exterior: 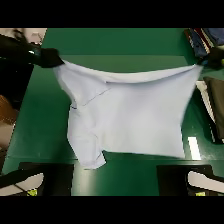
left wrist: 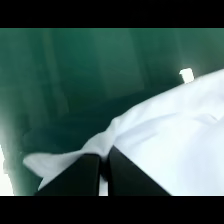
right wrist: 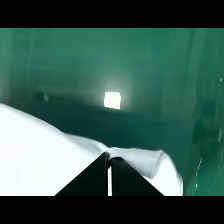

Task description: Fold the shirts.

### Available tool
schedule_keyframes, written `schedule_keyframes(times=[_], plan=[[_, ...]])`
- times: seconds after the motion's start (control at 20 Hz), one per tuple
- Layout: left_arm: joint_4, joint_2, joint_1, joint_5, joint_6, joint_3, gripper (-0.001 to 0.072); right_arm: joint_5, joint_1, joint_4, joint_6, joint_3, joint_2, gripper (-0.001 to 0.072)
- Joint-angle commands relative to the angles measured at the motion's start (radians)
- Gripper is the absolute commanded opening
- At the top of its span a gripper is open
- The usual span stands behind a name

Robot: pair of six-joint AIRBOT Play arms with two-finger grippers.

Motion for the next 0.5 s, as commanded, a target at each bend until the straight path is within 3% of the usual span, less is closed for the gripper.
schedule_keyframes(times=[0.0, 0.15, 0.25, 0.45], plan=[[0.005, -0.181, 0.0, 0.223, 0.035, -0.021, 0.0027, -0.151, 0.033, -0.036, 0.009, -0.026, -0.172, 0.0016], [0.005, -0.231, 0.002, 0.365, 0.036, -0.021, 0.0027, -0.2, 0.033, -0.036, 0.005, 0.074, -0.263, 0.0016], [0.003, -0.229, 0.013, 0.365, 0.037, -0.017, 0.0027, -0.194, 0.033, -0.039, -0.015, 0.135, -0.282, 0.0016], [0.003, -0.231, 0.037, 0.087, 0.092, -0.001, 0.0026, -0.103, 0.014, -0.052, -0.039, 0.122, -0.247, 0.0016]])
